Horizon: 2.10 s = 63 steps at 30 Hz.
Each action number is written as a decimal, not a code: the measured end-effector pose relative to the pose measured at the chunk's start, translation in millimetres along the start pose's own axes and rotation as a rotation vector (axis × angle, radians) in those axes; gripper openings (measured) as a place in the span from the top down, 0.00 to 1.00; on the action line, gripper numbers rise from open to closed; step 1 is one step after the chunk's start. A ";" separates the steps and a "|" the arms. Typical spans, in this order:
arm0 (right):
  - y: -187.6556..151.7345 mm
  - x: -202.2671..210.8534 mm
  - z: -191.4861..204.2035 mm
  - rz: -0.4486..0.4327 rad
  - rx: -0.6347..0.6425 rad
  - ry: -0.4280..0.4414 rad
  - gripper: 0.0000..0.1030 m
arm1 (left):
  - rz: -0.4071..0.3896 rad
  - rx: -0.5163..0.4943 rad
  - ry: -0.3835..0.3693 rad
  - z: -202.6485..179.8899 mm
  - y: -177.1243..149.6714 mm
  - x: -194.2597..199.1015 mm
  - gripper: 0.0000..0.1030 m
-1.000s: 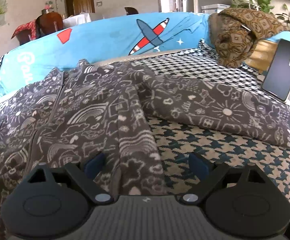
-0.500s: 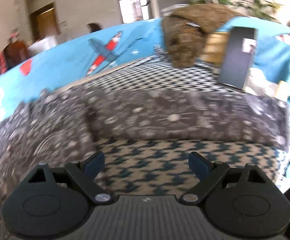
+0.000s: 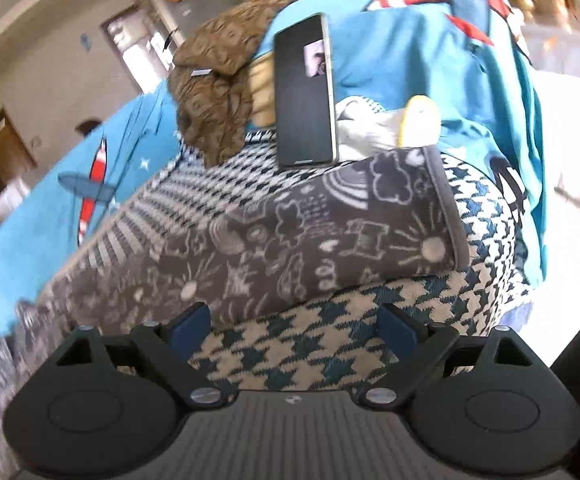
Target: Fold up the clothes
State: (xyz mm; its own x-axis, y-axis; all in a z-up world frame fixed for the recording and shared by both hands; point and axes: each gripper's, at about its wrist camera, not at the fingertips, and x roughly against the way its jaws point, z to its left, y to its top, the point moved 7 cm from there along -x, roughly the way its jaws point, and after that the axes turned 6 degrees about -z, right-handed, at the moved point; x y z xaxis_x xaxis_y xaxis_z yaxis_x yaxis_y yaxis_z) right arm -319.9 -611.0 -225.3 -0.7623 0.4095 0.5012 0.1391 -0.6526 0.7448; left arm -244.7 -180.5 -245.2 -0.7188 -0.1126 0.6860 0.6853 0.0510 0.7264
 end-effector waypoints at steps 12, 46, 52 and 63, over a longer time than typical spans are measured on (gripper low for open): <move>24.2 -22.2 -1.8 -0.087 -0.069 -0.055 0.46 | -0.005 -0.003 0.003 -0.8 -0.4 -0.4 0.00; 25.3 -21.7 242.5 0.047 0.211 0.653 0.87 | 0.034 0.034 -0.056 11.6 46.0 -11.6 0.00; -1.9 -17.7 290.4 0.086 0.286 0.773 0.87 | 0.002 0.026 -0.048 22.6 78.5 -16.1 0.00; -134.9 18.5 354.3 0.289 0.630 1.015 0.74 | -0.084 0.165 0.058 71.0 87.7 -9.3 0.00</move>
State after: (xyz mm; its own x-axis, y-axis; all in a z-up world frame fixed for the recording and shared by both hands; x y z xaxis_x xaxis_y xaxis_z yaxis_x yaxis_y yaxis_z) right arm -128.8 -289.5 -160.4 -0.7600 -0.5641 0.3228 0.4507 -0.0996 0.8871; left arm -186.1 -104.6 -185.0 -0.7619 -0.1796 0.6223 0.5911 0.2002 0.7814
